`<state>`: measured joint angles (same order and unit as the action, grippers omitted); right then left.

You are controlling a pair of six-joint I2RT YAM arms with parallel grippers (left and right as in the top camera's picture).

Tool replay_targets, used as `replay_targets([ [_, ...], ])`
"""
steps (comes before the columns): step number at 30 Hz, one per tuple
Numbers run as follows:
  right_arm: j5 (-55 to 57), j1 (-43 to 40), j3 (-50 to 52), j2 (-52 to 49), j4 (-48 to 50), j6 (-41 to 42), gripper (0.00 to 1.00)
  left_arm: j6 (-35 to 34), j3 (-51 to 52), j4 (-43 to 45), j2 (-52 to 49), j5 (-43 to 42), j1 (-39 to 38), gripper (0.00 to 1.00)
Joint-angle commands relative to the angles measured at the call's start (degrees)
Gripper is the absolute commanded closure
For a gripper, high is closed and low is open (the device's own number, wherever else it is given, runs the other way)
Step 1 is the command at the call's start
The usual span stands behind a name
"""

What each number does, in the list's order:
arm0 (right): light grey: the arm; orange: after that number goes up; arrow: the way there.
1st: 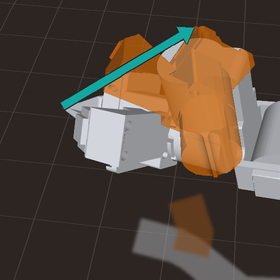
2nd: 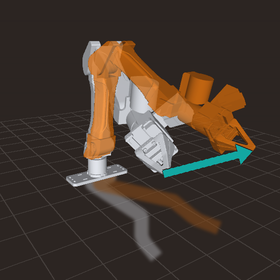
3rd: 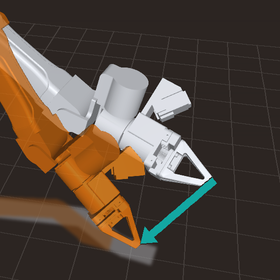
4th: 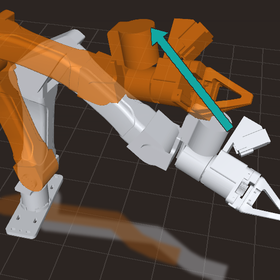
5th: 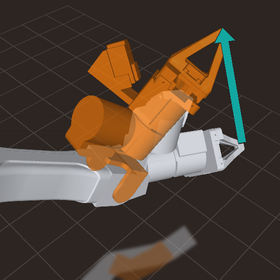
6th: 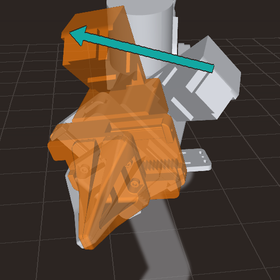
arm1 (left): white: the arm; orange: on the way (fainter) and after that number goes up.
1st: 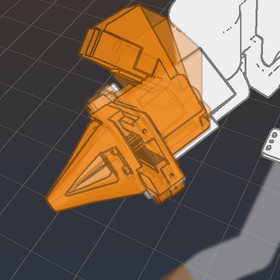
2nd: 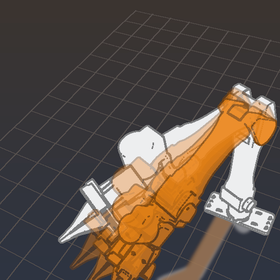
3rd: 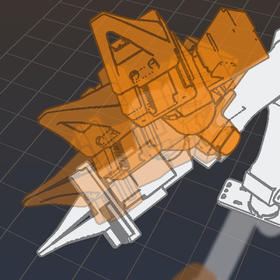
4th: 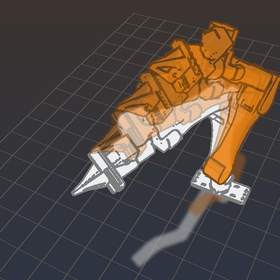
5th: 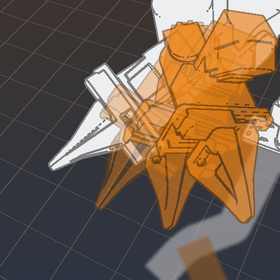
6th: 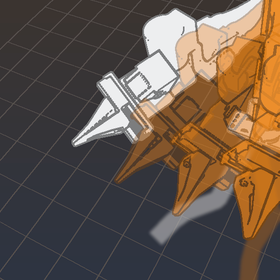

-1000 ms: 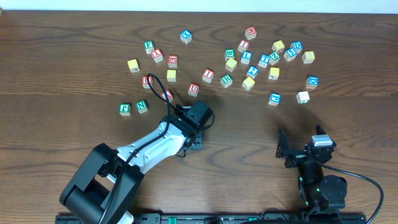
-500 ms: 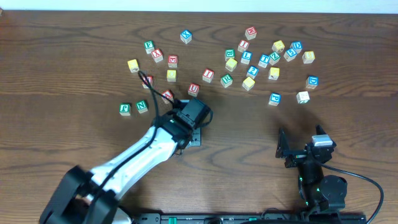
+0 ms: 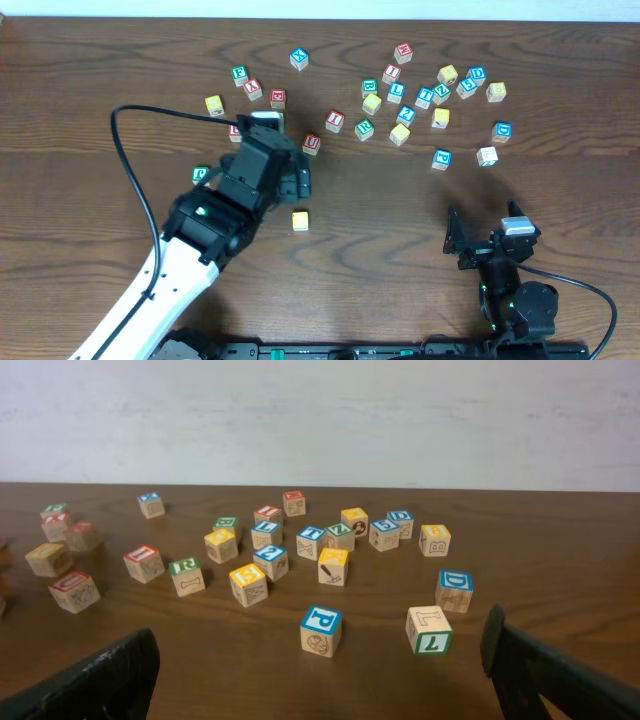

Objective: Spell out CORL
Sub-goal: 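Release the C block and move the left gripper to the far blocks, then lower the left gripper and grasp the yellow O block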

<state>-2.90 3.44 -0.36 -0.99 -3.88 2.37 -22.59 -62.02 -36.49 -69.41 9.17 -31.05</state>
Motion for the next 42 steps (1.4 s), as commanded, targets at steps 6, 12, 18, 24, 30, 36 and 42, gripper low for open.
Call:
replay_targets([
  [6,-0.26,-0.39,0.04,0.28,-0.26,0.37,0.01,7.85,-21.64,-13.94,-18.53,-2.34,9.62,0.03],
  [12,-0.26,-0.39,0.04,0.28,-0.24,0.39,0.01,10.80,-40.00,-20.39,-36.83,-5.79,11.98,0.03],
  [18,-0.26,-0.39,0.04,0.28,-0.24,0.37,0.01,11.04,-44.15,-19.76,-45.97,-6.25,13.38,0.03],
  [24,-0.26,-0.39,0.04,0.28,-0.24,0.37,0.01,12.13,-44.48,-18.62,-50.84,-7.85,15.69,0.03],
  [30,-0.26,-0.39,0.04,0.28,-0.24,0.39,0.01,14.05,-44.48,-16.09,-52.11,-10.23,16.90,0.02],
  [36,-0.26,-0.39,0.04,0.28,-0.24,0.39,0.01,14.67,-44.46,-12.79,-52.70,-10.25,16.90,0.02],
  [42,-0.26,-0.39,0.04,0.28,-0.24,0.39,0.01,15.08,-44.46,-10.91,-55.67,-10.25,16.90,0.03],
])
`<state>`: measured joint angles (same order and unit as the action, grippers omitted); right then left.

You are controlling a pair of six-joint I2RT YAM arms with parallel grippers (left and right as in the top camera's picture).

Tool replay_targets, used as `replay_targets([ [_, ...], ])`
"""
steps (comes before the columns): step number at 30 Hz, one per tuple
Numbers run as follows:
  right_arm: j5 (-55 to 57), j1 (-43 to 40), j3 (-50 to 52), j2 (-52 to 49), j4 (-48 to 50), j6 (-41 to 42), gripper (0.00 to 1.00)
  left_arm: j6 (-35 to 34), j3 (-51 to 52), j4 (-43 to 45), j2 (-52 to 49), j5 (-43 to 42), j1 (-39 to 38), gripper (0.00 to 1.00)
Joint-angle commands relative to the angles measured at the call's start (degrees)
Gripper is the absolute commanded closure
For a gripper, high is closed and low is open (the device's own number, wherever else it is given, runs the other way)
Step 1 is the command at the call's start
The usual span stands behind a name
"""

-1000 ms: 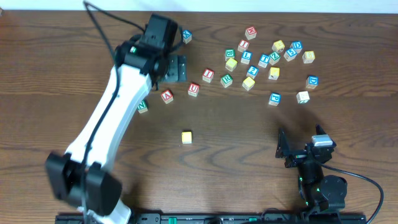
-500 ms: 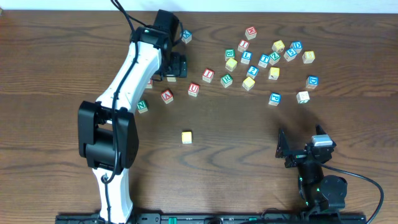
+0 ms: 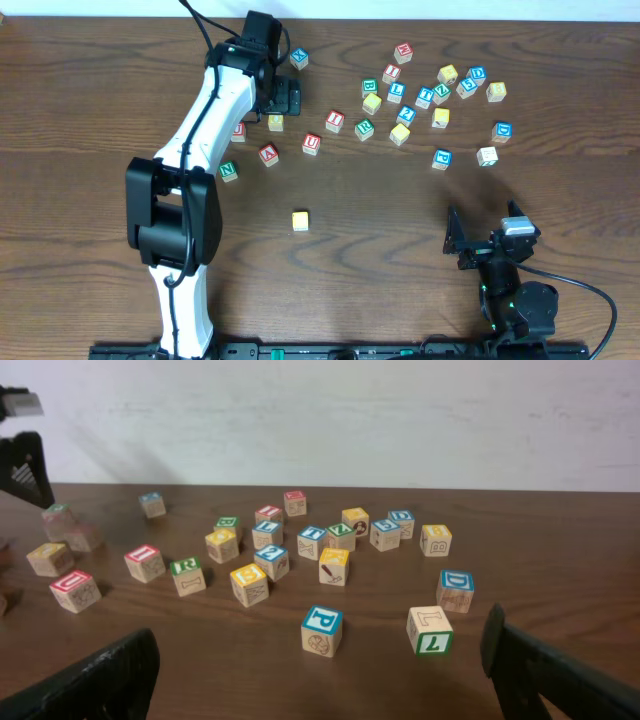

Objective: Spell out CORL
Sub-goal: 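Lower the left gripper and grasp the yellow O block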

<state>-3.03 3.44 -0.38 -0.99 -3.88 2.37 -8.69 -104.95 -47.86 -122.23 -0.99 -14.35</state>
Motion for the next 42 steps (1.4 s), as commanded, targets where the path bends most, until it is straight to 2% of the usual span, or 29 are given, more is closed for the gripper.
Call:
replay_targets([
  [1,-0.13,-0.39,0.07,0.28,-0.26,0.39,0.01,1.18,-1.53,0.66,-3.30,-0.09,0.20,0.03],
  [23,-0.13,-0.39,0.07,0.28,-0.26,0.37,0.01,2.80,-1.51,1.75,-6.29,-0.11,-0.02,0.03],
  [29,-0.13,-0.39,0.07,0.28,-0.26,0.39,0.01,5.51,-1.53,2.12,-6.60,-0.07,-1.51,0.03],
  [42,-0.13,-0.39,0.07,0.28,-0.24,0.37,0.01,4.09,-1.42,3.41,-6.69,2.10,-2.23,0.03],
])
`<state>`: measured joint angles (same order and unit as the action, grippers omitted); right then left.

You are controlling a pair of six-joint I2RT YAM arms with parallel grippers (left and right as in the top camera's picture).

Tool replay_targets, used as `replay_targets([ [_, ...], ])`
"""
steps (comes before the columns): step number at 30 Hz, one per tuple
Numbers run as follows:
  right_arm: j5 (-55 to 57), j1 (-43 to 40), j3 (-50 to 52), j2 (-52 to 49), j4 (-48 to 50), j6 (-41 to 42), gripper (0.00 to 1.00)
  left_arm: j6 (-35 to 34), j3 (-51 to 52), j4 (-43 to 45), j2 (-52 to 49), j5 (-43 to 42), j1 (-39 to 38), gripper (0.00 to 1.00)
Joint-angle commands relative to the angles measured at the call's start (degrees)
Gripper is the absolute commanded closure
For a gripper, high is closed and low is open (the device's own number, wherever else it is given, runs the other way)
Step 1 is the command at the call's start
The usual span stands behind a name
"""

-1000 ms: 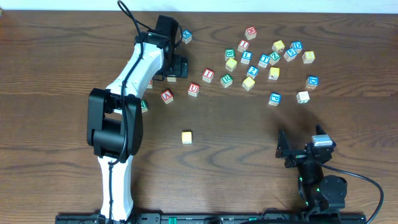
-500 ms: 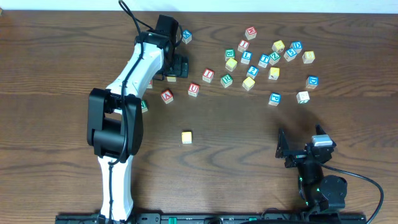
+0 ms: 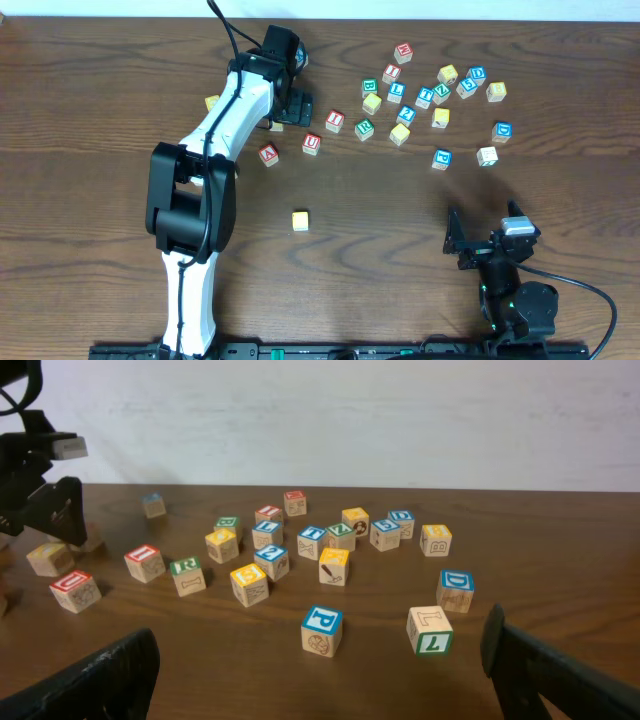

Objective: Spell out CORL
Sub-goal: 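Lower the left gripper and grasp the yellow O block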

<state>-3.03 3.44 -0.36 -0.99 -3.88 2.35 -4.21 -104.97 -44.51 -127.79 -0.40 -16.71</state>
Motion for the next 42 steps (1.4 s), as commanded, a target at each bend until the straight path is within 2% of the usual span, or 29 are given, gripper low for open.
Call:
replay_targets([
  [1,-0.13,-0.39,0.04,0.28,-0.26,0.42,0.01,-1.11,-1.40,0.07,-1.18,1.49,0.13,0.04],
  [9,-0.13,-0.39,0.04,0.28,-0.26,0.42,0.01,-3.52,-1.40,-0.17,-1.92,1.49,0.55,0.07],
  [26,-0.13,-0.39,0.04,0.28,-0.26,0.42,0.01,-3.10,-1.40,0.02,-4.02,1.49,0.68,0.08],
  [29,-0.13,-0.39,0.04,0.28,-0.26,0.42,0.01,-3.10,-1.40,0.07,-4.02,1.49,0.68,0.20],
  [31,-0.13,-0.39,0.04,0.28,-0.24,0.42,0.01,-3.13,-1.40,0.04,-4.02,1.49,0.68,0.32],
  [38,-0.13,-0.39,0.04,0.28,-0.24,0.39,0.01,-3.13,-1.40,0.07,-4.02,1.49,0.68,0.43],
  [40,-0.13,-0.39,0.04,0.28,-0.24,0.42,0.01,-3.13,-1.40,0.07,-4.04,1.49,0.68,0.52],
  [42,-0.13,-0.39,0.04,0.28,-0.24,0.39,0.01,-3.13,-1.40,0.09,-4.04,1.49,0.68,0.55],
])
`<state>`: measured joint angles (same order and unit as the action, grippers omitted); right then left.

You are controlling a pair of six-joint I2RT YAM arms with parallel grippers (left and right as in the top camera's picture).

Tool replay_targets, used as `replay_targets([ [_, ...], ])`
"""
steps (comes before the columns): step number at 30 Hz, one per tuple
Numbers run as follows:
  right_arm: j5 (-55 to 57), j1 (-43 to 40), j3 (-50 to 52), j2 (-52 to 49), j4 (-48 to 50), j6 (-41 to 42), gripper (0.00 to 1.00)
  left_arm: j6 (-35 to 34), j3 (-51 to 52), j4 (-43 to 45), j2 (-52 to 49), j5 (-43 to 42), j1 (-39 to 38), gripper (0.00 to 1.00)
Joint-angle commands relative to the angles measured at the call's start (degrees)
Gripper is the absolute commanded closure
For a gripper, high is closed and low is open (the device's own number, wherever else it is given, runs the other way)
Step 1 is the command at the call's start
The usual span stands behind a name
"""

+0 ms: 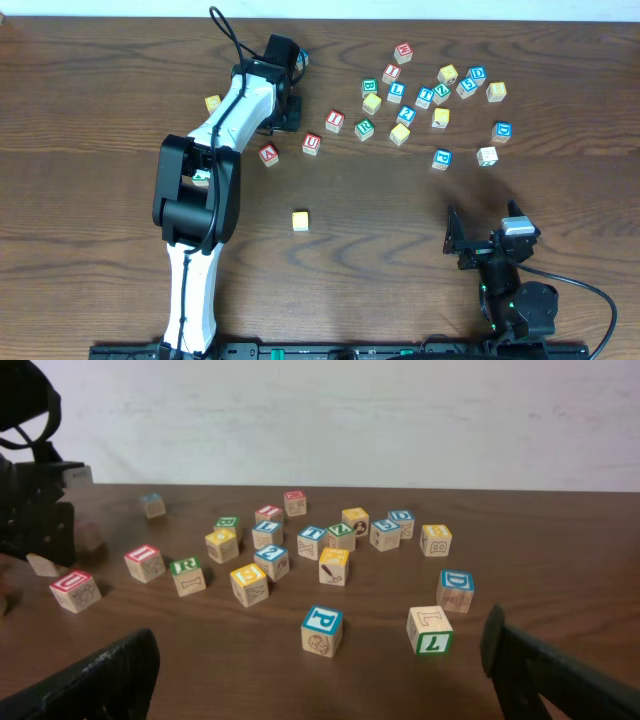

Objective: Spell out CORL
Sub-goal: 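Lower the left gripper and grasp the yellow O block, then carry the yellow O block to the right of the C block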

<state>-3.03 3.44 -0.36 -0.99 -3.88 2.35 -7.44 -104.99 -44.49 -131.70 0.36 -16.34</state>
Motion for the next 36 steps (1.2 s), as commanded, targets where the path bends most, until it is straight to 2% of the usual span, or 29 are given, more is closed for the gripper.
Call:
replay_targets([
  [1,-0.13,-0.39,0.04,0.28,-0.26,0.39,0.01,0.11,-1.38,0.04,-0.13,0.72,0.31,0.58],
  [16,-0.13,-0.39,0.04,0.28,-0.24,0.42,0.01,0.09,-1.38,0.02,-0.13,0.72,0.31,0.74],
  [22,-0.13,-0.39,0.04,0.28,-0.26,0.39,0.01,0.11,-1.38,-0.24,-0.09,0.70,0.28,0.74],
  [25,-0.13,-0.39,0.04,0.28,-0.26,0.39,0.01,0.11,-1.40,-0.87,0.61,0.70,0.28,0.78],
  [30,-0.13,-0.39,0.04,0.28,-0.26,0.39,0.01,0.35,-1.40,-2.82,6.14,0.70,0.31,0.81],
  [36,-0.13,-0.39,0.04,0.28,-0.26,0.42,0.01,0.24,-1.40,-5.97,17.86,0.70,0.24,0.81],
])
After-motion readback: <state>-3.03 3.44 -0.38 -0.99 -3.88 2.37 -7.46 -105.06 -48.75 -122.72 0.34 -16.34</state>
